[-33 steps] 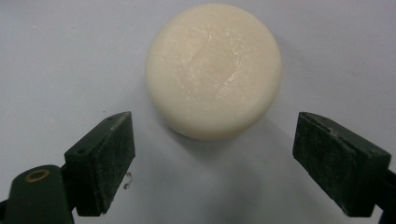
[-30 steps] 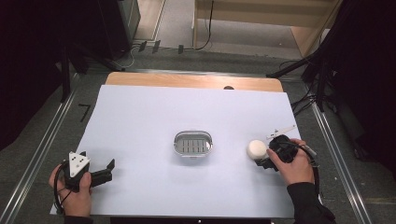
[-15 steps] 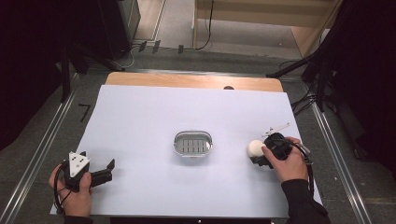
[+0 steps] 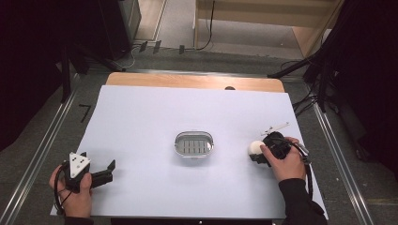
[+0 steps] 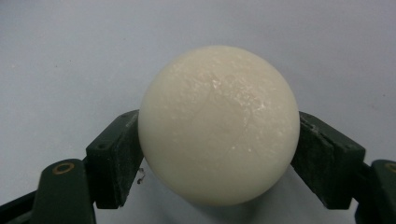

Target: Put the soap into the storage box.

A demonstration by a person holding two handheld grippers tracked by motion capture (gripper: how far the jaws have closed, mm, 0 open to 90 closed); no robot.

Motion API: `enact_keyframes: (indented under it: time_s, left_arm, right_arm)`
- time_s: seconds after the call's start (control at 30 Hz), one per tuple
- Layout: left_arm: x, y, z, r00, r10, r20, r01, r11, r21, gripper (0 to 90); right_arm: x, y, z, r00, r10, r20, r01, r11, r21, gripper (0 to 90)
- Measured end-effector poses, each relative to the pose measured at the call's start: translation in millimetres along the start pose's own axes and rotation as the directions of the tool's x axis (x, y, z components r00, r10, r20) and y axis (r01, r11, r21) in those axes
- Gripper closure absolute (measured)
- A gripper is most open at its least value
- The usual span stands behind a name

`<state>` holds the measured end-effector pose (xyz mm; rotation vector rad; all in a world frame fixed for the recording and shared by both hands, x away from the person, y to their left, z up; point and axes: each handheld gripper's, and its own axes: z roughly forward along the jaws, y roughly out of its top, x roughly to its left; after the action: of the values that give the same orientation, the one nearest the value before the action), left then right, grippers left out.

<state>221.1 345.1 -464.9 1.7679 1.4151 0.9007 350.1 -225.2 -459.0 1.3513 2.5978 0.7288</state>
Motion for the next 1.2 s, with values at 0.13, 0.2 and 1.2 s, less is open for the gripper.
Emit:
enact_keyframes:
  time_s: [0.13,0.2,1.2]
  left_arm:
    - [-0.1,-0.1,0.1,1.0,-0.001,0.001,0.001,1.0,-0.002,0.2]
    - [0.0,-0.1,0.1,1.0,-0.001,0.001,0.001,1.0,-0.002,0.2]
    - [0.0,0.0,0.0,1.0,0.0,0.002,0.0,1.0,0.0,0.2]
  right_arm:
    - [0.8,1.4,1.5,0.9999,0.004,0.011,-0.004,1.0,-0.001,23.9]
    - [1.2,2.1,2.4,0.9999,0.002,0.011,-0.002,1.0,0.001,24.0]
    - [23.2,17.3,-9.4,0.9981,-0.051,-0.034,0.049,0.998,-0.039,25.0]
